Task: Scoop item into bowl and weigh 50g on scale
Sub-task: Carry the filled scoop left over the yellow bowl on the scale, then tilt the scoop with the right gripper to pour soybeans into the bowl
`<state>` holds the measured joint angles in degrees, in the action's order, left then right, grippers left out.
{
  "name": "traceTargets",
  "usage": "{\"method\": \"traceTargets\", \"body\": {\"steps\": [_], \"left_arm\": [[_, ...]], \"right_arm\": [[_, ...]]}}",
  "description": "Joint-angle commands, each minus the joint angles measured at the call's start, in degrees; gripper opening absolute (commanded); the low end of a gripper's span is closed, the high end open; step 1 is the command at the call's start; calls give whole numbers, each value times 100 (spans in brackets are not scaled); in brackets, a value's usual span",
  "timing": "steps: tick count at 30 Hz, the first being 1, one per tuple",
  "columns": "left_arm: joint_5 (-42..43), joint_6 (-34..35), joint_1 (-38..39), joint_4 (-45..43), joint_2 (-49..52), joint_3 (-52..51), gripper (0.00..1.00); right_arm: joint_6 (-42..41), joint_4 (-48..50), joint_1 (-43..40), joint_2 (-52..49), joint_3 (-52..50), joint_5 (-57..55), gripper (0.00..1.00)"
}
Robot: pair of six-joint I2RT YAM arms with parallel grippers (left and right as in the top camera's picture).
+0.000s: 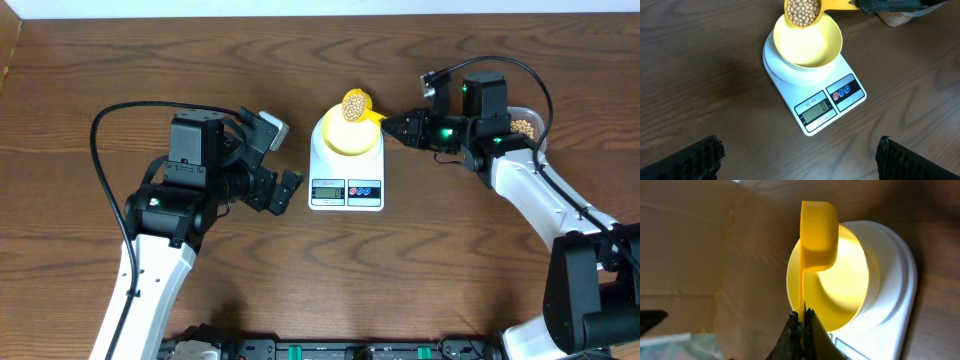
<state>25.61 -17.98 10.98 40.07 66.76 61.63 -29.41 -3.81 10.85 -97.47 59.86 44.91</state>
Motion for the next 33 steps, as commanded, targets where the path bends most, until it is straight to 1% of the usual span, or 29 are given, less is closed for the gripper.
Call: {"method": "traceTargets", "body": {"steps": [1,6,12,15,22,27,33], "left_arm": [[68,26,-2,-2,22,33,100],[68,26,-2,-2,22,33,100],[68,26,-2,-2,22,33,100],[68,26,-2,-2,22,33,100],[68,26,-2,-2,22,33,100],[68,26,-2,-2,22,33,100],[68,26,-2,-2,22,33,100]], "right_arm": [[890,-17,140,-20,81,-149,2],[1331,-203,304,96,85,-555,1],[1919,-634,505,437,85,-1436,1],[2208,-686,577,632,85,-1502,1],[2378,-787,614,761,85,-1781,1],[2588,-824,612,761,85,-1781,1],[2656,-931,643,761,85,-1779,1]]}}
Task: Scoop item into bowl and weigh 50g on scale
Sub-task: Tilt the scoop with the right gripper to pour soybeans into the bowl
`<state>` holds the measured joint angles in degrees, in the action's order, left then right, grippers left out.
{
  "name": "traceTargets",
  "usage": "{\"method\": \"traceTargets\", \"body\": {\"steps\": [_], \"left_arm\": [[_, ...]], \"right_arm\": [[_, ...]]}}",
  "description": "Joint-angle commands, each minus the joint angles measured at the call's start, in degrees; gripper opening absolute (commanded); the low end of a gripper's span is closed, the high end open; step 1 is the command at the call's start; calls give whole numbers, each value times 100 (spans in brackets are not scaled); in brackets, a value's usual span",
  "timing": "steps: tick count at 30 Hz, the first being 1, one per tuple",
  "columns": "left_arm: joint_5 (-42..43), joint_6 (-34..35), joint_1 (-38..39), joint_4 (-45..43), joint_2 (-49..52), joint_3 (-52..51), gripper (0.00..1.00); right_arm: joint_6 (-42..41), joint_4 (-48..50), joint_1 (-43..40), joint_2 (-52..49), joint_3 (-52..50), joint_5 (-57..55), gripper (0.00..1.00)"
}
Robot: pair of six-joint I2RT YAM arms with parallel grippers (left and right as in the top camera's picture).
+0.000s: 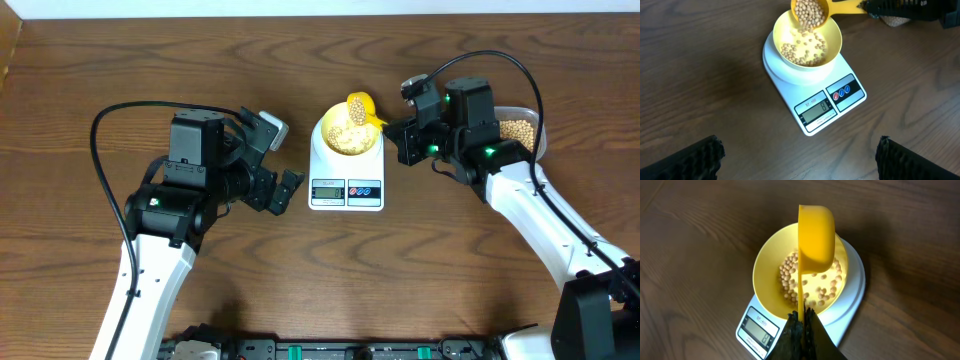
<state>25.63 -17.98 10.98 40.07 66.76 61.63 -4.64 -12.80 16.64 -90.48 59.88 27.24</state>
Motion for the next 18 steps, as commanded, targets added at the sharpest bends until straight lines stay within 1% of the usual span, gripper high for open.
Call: {"method": "traceTargets", "body": {"steps": [1,4,7,12,18], "left_arm": [[66,26,-2,-2,22,33,100],[66,26,-2,-2,22,33,100],[66,26,-2,-2,22,33,100],[66,26,-2,-2,22,33,100],[66,26,-2,-2,22,33,100]], "right_arm": [[179,-37,79,61,83,-11,1],[181,-24,94,63,83,-13,1],[409,-22,94,61,83,-11,1],[1399,-31,140,61,83,-13,1],[1504,-35,140,61,83,-37,1]]}}
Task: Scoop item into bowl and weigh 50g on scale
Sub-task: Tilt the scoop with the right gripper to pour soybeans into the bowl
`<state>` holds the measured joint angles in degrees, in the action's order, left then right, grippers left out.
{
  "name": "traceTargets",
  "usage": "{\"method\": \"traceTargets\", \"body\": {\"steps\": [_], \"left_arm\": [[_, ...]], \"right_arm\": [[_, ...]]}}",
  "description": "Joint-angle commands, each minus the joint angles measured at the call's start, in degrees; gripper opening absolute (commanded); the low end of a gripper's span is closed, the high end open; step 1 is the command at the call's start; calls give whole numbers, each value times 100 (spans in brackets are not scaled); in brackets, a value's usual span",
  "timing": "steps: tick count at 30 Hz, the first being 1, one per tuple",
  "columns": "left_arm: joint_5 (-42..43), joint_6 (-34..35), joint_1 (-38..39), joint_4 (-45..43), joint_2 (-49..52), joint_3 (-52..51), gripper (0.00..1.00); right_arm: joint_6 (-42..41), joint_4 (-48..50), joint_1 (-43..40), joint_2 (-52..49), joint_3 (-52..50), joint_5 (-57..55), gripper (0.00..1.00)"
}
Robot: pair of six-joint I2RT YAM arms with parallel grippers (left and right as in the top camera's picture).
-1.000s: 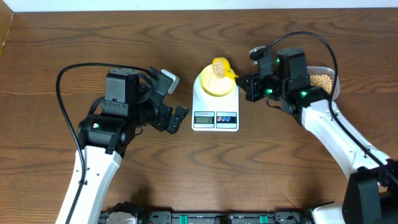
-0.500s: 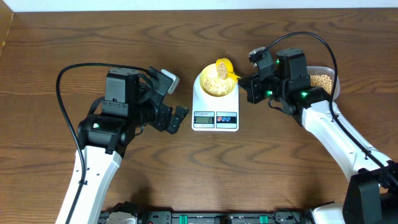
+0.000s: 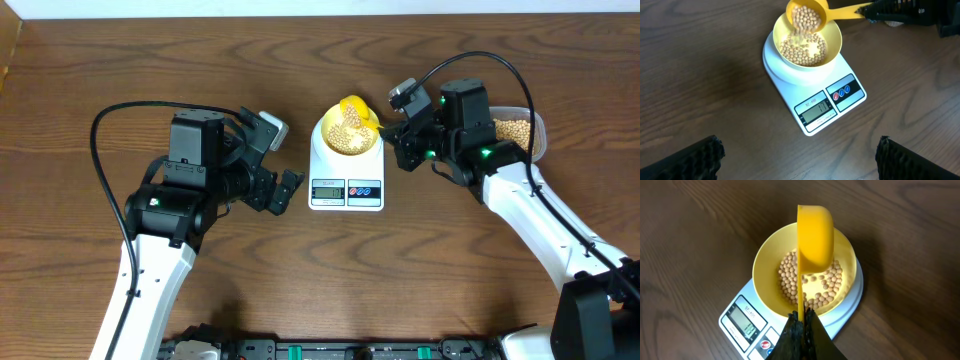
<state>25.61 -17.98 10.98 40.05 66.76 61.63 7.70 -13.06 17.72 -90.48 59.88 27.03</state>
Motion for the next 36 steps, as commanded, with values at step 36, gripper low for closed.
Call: {"method": "traceTargets", "body": {"steps": [36], "left_arm": [[68,26,-2,0,22,33,100]], "right_arm": [[2975,240,175,238,83,-461,1]]}}
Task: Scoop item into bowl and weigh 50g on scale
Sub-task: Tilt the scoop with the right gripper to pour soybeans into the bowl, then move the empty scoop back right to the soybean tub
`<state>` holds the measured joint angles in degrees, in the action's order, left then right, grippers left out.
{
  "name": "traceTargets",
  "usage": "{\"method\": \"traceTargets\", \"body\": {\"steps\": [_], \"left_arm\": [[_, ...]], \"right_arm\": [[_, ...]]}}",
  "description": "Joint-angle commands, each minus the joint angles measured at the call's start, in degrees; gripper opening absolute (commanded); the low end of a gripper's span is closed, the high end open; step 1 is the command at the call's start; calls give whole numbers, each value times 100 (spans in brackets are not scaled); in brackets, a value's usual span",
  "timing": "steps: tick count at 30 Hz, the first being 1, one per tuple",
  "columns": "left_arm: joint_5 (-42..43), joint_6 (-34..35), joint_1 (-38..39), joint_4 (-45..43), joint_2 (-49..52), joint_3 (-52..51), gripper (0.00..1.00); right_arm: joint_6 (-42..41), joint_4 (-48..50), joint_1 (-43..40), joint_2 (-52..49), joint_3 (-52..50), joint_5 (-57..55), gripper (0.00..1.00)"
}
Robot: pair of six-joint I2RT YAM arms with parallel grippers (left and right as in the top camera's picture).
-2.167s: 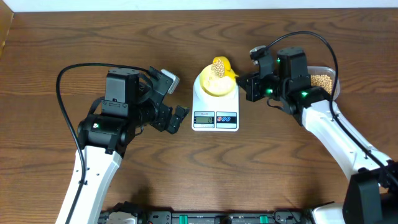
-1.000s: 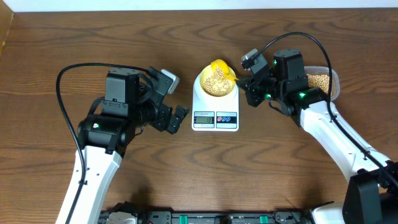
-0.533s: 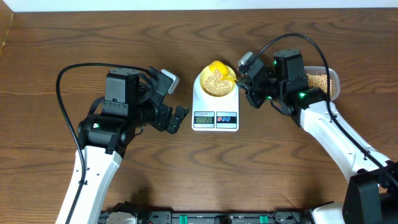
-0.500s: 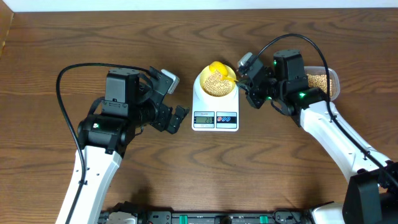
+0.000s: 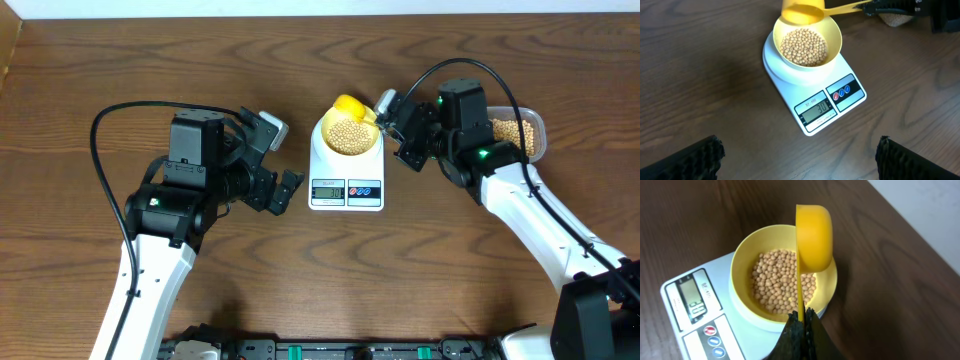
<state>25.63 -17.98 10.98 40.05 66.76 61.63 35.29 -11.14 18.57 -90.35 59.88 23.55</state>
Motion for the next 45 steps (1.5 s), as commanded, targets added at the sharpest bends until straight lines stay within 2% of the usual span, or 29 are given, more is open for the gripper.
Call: {"method": "traceTargets", "body": {"steps": [1,5,8,12,16,20,27,31,35,40,43,45], "left_arm": [[66,26,-2,0,22,33,100],[66,26,-2,0,22,33,100],[66,26,-2,0,22,33,100],[66,26,-2,0,22,33,100],[66,26,-2,0,22,33,100],[66,26,-2,0,22,33,100],[66,26,-2,0,22,33,100],[66,26,-2,0,22,33,100],[66,26,-2,0,22,33,100],[66,26,-2,0,22,33,100],[66,26,-2,0,22,33,100],[66,26,-2,0,22,33,100]], "right_arm": [[219,44,109,251,83,-111,1],[229,66,214,374,83,-116,1],[-96,63,221,400,83,-114,1],[-1478,66,212,400,83,-109,1],[-3471,98,164,522,83,-96,1],[-4325,129,-37,857,83,-94,1],[-4363,13,-863,1880,83,-144,1],[-4557,-660,-1349,2227,83,-872,1],[-4553,-1585,-1746,2291,81,-1897,1],[-4551,-2061,-2100,2256,59,-3327,1],[-4553,-2168,-2273,2177,-9,-3672,1],[-4555,-2212,-2358,2052,-103,-3451,1]]}}
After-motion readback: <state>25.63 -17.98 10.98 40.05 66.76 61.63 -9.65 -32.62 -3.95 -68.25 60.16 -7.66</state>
